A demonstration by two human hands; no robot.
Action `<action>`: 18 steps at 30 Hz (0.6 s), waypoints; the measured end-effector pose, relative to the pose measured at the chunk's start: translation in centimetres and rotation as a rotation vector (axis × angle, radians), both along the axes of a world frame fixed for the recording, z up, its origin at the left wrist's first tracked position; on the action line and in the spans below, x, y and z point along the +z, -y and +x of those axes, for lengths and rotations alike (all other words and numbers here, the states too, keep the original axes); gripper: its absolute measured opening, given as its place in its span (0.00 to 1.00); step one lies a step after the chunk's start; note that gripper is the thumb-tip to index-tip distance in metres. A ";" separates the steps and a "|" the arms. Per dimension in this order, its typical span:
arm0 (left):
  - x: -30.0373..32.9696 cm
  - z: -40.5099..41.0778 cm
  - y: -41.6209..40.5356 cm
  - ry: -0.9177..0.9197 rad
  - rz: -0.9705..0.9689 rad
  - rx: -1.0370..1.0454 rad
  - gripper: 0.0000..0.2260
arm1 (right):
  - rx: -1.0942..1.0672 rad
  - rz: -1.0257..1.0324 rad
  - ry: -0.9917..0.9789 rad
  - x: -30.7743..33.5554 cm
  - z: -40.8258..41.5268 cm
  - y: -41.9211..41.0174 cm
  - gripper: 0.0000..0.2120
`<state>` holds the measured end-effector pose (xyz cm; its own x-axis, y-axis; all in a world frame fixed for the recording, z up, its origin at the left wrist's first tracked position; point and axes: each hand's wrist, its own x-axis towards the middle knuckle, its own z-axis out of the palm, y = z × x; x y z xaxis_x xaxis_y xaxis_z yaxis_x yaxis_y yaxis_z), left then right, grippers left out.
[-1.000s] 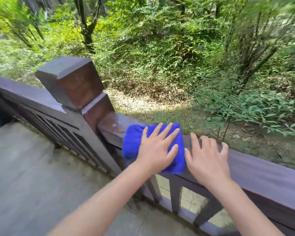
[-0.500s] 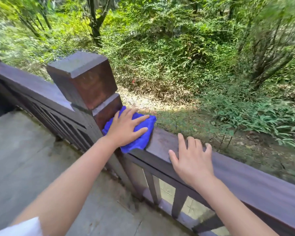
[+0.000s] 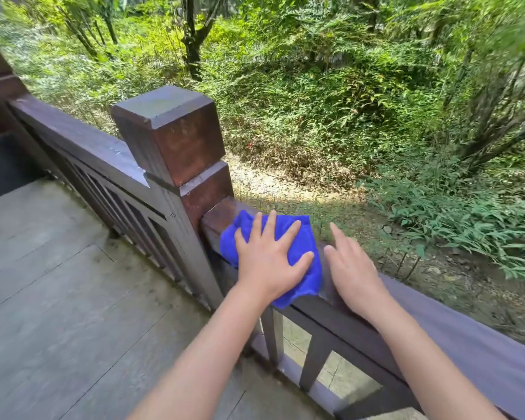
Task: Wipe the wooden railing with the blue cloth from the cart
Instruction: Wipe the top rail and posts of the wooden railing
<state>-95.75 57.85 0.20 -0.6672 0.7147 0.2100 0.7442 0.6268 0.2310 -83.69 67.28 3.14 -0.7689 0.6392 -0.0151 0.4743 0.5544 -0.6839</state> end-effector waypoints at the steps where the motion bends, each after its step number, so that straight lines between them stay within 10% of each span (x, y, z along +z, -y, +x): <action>1: -0.1 1.4 -0.2 -0.002 0.015 -0.027 0.30 | 0.008 -0.092 -0.077 0.4 0.4 -0.6 0.23; 7: 1.1 3.7 0.7 0.155 0.072 -0.306 0.32 | 0.114 0.065 -0.173 1.7 2.0 -2.1 0.25; 18: 1.5 0.2 5.4 0.017 -0.016 -0.381 0.30 | 0.423 0.491 0.228 0.6 1.8 0.0 0.30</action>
<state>-95.59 52.47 1.70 -0.3563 0.9153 0.1878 0.9208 0.3098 0.2371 -81.89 67.27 3.75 -0.9659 0.2588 0.0081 0.2511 0.9438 -0.2148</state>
